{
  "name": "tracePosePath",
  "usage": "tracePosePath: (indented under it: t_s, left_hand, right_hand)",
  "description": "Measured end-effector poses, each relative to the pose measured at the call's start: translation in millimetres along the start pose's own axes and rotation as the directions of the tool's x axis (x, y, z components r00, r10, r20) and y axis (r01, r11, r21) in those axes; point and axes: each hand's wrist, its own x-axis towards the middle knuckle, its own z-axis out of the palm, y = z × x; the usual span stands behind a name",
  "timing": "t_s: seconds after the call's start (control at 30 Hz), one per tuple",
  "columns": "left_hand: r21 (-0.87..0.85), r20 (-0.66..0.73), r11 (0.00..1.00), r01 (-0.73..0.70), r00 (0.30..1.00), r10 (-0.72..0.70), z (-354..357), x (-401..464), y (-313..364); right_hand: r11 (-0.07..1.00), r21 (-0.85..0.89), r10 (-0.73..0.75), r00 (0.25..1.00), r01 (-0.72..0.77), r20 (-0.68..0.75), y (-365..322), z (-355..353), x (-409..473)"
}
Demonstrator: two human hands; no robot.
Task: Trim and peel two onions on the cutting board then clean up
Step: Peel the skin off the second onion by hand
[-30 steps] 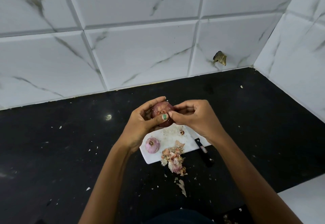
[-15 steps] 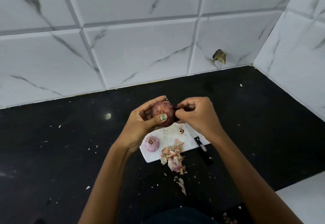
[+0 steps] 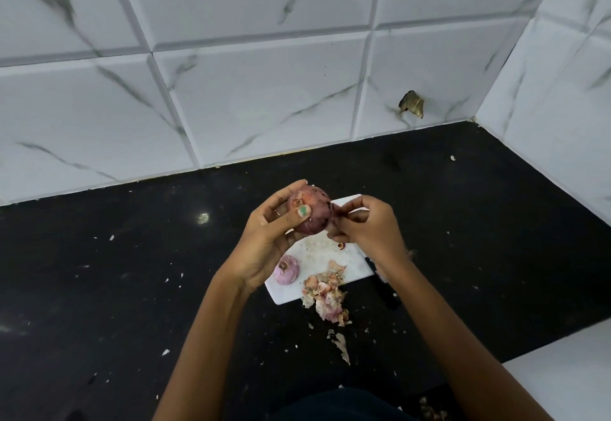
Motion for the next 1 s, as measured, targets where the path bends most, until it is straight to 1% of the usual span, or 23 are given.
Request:
tracePosePath:
  t_s: [0.1, 0.2, 0.27, 0.33, 0.4, 0.47, 0.5, 0.53, 0.57, 0.6, 0.63, 0.67, 0.73, 0.77, 0.93, 1.0]
  left_hand:
    - [-0.006, 0.000, 1.000, -0.015, 1.000, 0.015, -3.1, 1.2, -1.1]
    - [0.017, -0.003, 0.999, -0.031, 1.000, 0.031, -4.8, 1.7, -2.3]
    - [0.045, -0.015, 0.999, -0.030, 0.999, 0.031, -5.1, 1.7, -3.6]
    - [0.063, -0.024, 0.998, -0.023, 0.999, 0.025, -6.1, 2.0, -4.4]
    - [0.068, -0.037, 0.998, -0.014, 0.999, 0.016, -6.8, 2.4, -4.3]
    - [0.079, -0.053, 0.997, -0.014, 0.998, 0.018, -6.6, 1.9, -3.5]
    - [0.095, -0.057, 0.995, -0.018, 0.998, 0.023, -6.3, 1.6, -2.9]
    - [0.115, -0.058, 0.993, -0.022, 0.998, 0.029, -6.0, 1.5, -2.3]
    - [0.138, -0.056, 0.990, -0.026, 0.998, 0.034, -6.1, 1.6, -2.0]
    - [0.157, -0.052, 0.987, -0.033, 0.998, 0.042, -6.1, 1.8, -1.9]
    - [0.176, -0.047, 0.984, -0.041, 0.998, 0.050, -6.0, 2.2, -1.8]
    - [0.191, -0.040, 0.980, -0.052, 0.997, 0.060, -5.4, 2.2, -1.5]
    - [0.232, -0.029, 0.970, -0.072, 0.996, 0.081, -4.0, 2.2, -1.1]
    - [0.258, -0.024, 0.963, -0.083, 0.995, 0.092, -3.6, 2.1, -0.8]
    - [0.368, 0.026, 0.922, -0.117, 0.993, 0.115, -5.7, 1.3, 1.5]
    - [0.383, 0.038, 0.916, -0.122, 0.992, 0.117, -5.1, 0.3, 1.6]
  right_hand:
    - [0.971, -0.235, 0.053, 0.998, -0.045, 0.030, 24.7, -0.8, 5.6]
    - [0.867, -0.492, 0.146, 0.984, -0.078, 0.102, 49.5, 0.8, 7.7]
    - [0.766, -0.641, 0.180, 0.972, -0.040, 0.154, 56.6, 1.3, 7.5]
    - [0.699, -0.715, 0.196, 0.957, 0.017, 0.215, 57.5, 0.6, 8.1]
    - [0.689, -0.722, 0.188, 0.947, 0.061, 0.259, 51.8, -1.3, 9.1]
    - [0.739, -0.665, 0.100, 0.960, 0.105, 0.263, 39.3, -2.1, 10.3]
    - [0.794, -0.597, 0.029, 0.972, 0.119, 0.232, 30.4, -2.0, 9.8]
    - [0.864, -0.488, -0.034, 0.982, 0.123, 0.187, 19.5, -2.2, 8.4]
    - [0.931, -0.343, -0.076, 0.986, 0.123, 0.149, 7.1, -2.9, 6.2]
    - [0.971, -0.206, -0.096, 0.986, 0.124, 0.140, -6.0, -3.9, 3.2]
    - [0.986, -0.107, -0.112, 0.980, 0.131, 0.162, -17.2, -5.7, 0.6]
    - [0.986, -0.072, -0.131, 0.971, 0.148, 0.201, -26.0, -7.3, -1.4]
    - [0.971, -0.135, -0.155, 0.951, 0.197, 0.267, -34.7, -8.4, -3.7]
    - [0.960, -0.182, -0.159, 0.949, 0.214, 0.273, -35.0, -7.8, -3.7]
    - [0.899, -0.338, -0.210, 0.952, 0.278, 0.223, -33.3, -5.7, -5.0]
    - [0.888, -0.356, -0.220, 0.949, 0.291, 0.226, -35.4, -6.4, -5.8]
